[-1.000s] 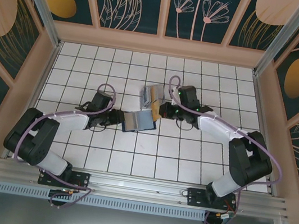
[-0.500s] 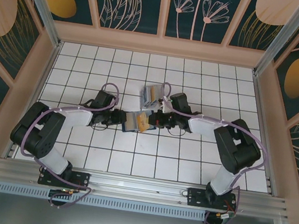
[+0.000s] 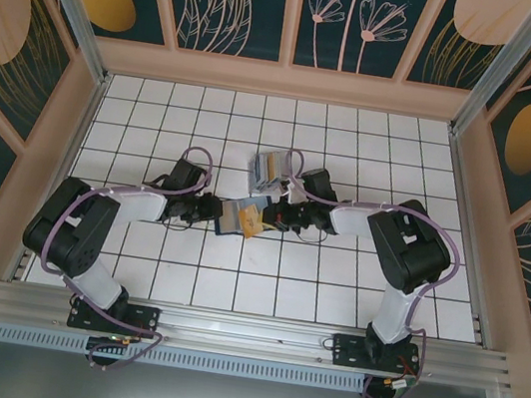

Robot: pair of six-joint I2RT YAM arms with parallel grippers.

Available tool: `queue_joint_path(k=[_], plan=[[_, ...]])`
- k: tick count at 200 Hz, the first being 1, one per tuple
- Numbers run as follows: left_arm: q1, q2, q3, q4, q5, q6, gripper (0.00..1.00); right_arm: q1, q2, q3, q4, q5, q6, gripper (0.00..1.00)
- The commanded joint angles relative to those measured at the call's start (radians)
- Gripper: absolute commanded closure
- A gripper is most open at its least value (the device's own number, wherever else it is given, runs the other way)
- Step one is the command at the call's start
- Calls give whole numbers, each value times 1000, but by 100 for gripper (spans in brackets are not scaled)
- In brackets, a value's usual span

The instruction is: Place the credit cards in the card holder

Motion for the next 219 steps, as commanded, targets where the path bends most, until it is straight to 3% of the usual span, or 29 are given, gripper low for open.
queue_joint_path(k=[1, 126, 219], plan=[[-5, 43, 7, -7, 17, 16, 73, -1, -1, -12, -9, 54, 33, 100], [-5, 70, -10, 12, 3, -1, 77, 13, -73, -115, 97, 83, 137, 100], [-7, 56, -22, 27, 17, -10, 78, 57, -32, -122, 150, 103, 240, 100]])
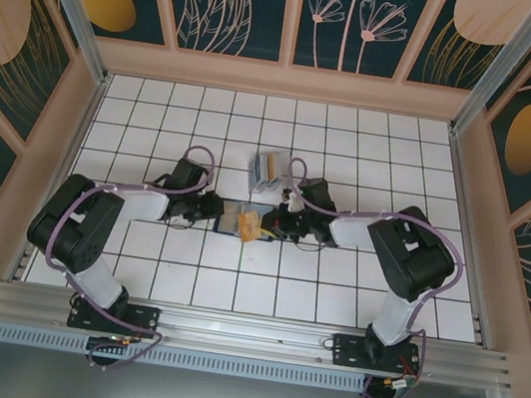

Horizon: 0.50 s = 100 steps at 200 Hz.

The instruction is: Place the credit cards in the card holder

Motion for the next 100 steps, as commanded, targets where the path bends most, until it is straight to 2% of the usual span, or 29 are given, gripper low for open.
queue_joint_path(k=[1, 81, 100], plan=[[-5, 29, -25, -23, 8, -6, 78, 7, 20, -15, 40, 23, 48, 100], [-4, 8, -48, -5, 13, -13, 77, 12, -5, -72, 148, 136, 168, 100], [-5, 3, -54, 2, 5, -12, 77, 18, 25, -57, 158, 105, 168, 100]])
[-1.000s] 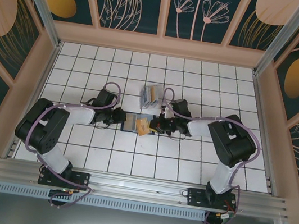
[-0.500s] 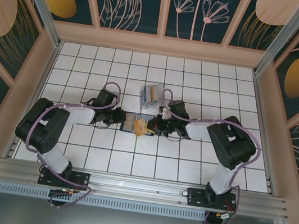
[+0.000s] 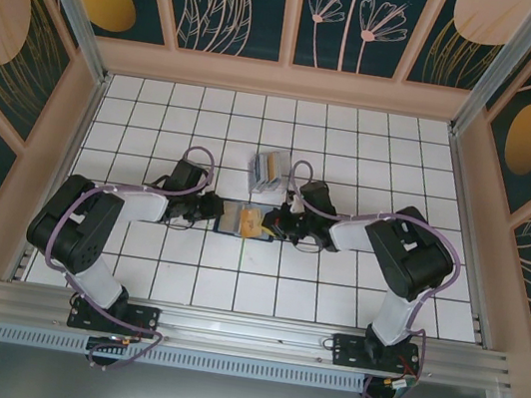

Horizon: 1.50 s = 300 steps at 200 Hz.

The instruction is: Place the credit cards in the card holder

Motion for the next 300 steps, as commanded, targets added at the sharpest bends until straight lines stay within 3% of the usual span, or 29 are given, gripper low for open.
queue_joint_path(k=[1, 118, 211, 250, 274, 300], plan=[[-5, 9, -34, -32, 4, -10, 77, 15, 20, -3, 41, 22, 29, 100], [-4, -10, -42, -29, 22, -11, 77, 72, 77, 3, 207, 158, 98, 100], [-4, -2, -44, -12, 30, -15, 77, 130, 163, 47, 272, 139, 127, 100], [-4, 6, -44, -2, 32, -18, 76, 153, 170, 97, 180, 131, 57, 100], [-4, 7, -32, -10, 28, -19, 64, 165, 168, 134, 107, 140, 5, 100], [-3, -25, -30, -40, -25, -8, 62, 168, 148, 178, -21, 189, -91, 95]])
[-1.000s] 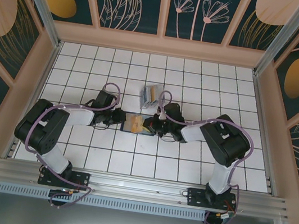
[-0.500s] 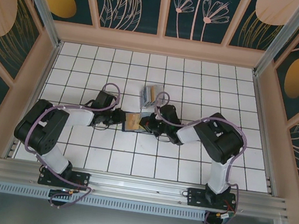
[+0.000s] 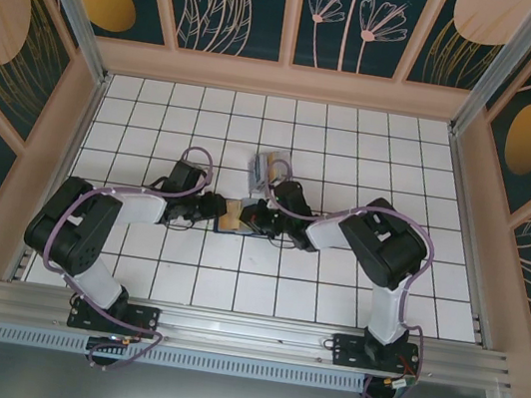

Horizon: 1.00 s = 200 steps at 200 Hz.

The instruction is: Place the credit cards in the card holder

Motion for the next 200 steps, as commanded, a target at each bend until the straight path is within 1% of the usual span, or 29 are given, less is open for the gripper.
queue_joint_path(k=[1, 32, 62, 92, 115, 141, 155, 167, 182, 200], plan=[[-7, -10, -11, -75, -44, 9, 62, 25, 2, 50, -160, 36, -122, 95], [-7, -44, 2, -138, -88, 30, 63, 25, -28, 76, -278, 103, -207, 85], [-7, -39, 16, -187, -107, 58, 72, 33, -61, 99, -354, 151, -272, 81], [-7, -22, 7, -156, -92, 48, 77, 42, -63, 125, -394, 177, -314, 79], [-8, -11, 7, -122, -41, 37, 77, 66, -47, 143, -393, 168, -343, 77], [-7, -2, 5, -104, -27, 25, 77, 101, -18, 181, -390, 148, -359, 77], [-7, -5, 1, -93, -10, 21, 77, 105, -10, 185, -379, 145, -361, 77], [-7, -7, -3, -94, -19, 20, 77, 106, -9, 195, -391, 148, -365, 77], [-7, -10, -4, -104, -26, 16, 77, 107, -35, 197, -426, 180, -380, 77], [-7, -15, -7, -111, -31, 20, 77, 107, -86, 186, -458, 202, -386, 74]])
